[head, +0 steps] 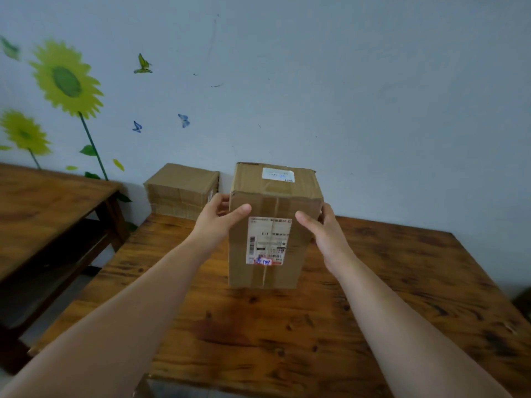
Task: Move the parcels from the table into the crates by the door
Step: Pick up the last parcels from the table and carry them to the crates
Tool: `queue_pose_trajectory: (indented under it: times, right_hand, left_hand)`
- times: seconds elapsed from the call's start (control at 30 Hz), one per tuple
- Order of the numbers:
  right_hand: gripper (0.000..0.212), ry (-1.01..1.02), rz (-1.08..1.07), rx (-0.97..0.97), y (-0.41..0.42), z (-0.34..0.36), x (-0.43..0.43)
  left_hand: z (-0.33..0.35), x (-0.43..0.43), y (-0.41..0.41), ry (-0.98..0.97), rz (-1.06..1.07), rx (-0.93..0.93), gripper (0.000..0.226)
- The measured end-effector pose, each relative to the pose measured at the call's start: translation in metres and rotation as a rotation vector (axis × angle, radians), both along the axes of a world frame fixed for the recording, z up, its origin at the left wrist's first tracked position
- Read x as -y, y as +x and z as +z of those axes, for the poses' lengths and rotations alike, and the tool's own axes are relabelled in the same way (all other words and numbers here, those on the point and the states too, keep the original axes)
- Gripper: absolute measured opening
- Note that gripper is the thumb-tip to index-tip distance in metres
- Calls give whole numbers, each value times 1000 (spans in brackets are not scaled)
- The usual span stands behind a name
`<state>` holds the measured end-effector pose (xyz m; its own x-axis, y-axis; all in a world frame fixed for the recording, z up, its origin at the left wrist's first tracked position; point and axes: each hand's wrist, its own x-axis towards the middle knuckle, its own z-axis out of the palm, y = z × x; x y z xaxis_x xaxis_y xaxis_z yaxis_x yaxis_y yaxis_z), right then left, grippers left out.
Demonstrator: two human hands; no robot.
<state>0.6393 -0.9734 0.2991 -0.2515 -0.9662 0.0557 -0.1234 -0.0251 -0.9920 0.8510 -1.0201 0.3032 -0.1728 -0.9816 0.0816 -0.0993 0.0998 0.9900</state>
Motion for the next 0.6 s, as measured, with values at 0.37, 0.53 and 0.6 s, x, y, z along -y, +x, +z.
queue_pose_trajectory:
  times: [0.37, 0.53, 0.6]
  right_hand:
    - [72, -13, 111, -21, 4, -17, 1]
    - [47, 33, 41, 126, 2, -17, 3]
    - [58, 45, 48, 122, 3, -17, 3]
  left_hand:
    - [-2, 11, 13, 233, -77, -141, 43]
    - [-7, 19, 15, 269, -291, -168, 78]
    - [-11, 21, 15, 275, -355, -171, 84]
